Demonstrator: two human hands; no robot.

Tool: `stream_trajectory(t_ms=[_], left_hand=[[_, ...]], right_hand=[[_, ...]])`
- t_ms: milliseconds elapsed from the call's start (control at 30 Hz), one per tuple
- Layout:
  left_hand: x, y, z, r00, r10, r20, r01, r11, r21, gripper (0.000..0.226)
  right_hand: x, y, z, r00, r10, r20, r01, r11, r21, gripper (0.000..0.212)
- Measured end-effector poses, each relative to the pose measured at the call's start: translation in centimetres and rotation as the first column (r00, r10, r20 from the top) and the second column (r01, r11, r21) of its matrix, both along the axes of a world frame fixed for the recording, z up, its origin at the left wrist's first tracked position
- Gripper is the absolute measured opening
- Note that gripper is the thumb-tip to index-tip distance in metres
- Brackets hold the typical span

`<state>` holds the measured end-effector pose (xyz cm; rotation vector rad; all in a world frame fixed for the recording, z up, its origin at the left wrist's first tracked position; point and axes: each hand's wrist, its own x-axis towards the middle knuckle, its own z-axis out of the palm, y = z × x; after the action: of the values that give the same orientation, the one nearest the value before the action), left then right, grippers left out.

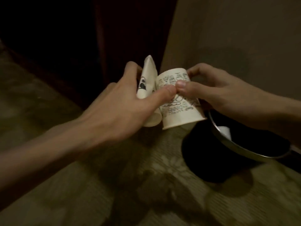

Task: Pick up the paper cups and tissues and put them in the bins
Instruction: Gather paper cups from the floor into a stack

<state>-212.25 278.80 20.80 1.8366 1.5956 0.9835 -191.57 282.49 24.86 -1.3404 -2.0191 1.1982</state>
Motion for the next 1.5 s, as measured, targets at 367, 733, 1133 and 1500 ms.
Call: stream_trajectory(t_ms=[367, 733, 1133, 1500], left_hand=[[22.5, 11.8, -3.7, 0.895, -0.425, -0.136, 0.396, 0.897, -0.197, 0.069], [28.0, 15.0, -10.6, 0.692, -0.700, -0.177, 0.450, 0.610, -0.652, 0.040], [20.2, 13.2, -1.6, 0.765, -0.504, -0.401, 0.485, 0.860, -0.156, 0.025], [-5.7, -1.0, 1.3, 0.486, -0.339, -0.805, 0.240, 0.938, -0.250, 0.042]], right_hand=[[19.6, 4.6, -2.2, 0.863, -0.455, 0.220, 0.481, 0.873, -0.081, 0.067], [24.0, 6.3, -12.4, 0.659, -0.279, 0.698, 0.420, 0.907, -0.033, 0.052], [15.7, 1.9, -8.1, 0.857, -0.457, 0.237, 0.364, 0.864, 0.349, 0.020], [-7.6, -5.2, -15.5, 0.991, 0.130, -0.011, -0.129, 0.988, 0.079, 0.022]])
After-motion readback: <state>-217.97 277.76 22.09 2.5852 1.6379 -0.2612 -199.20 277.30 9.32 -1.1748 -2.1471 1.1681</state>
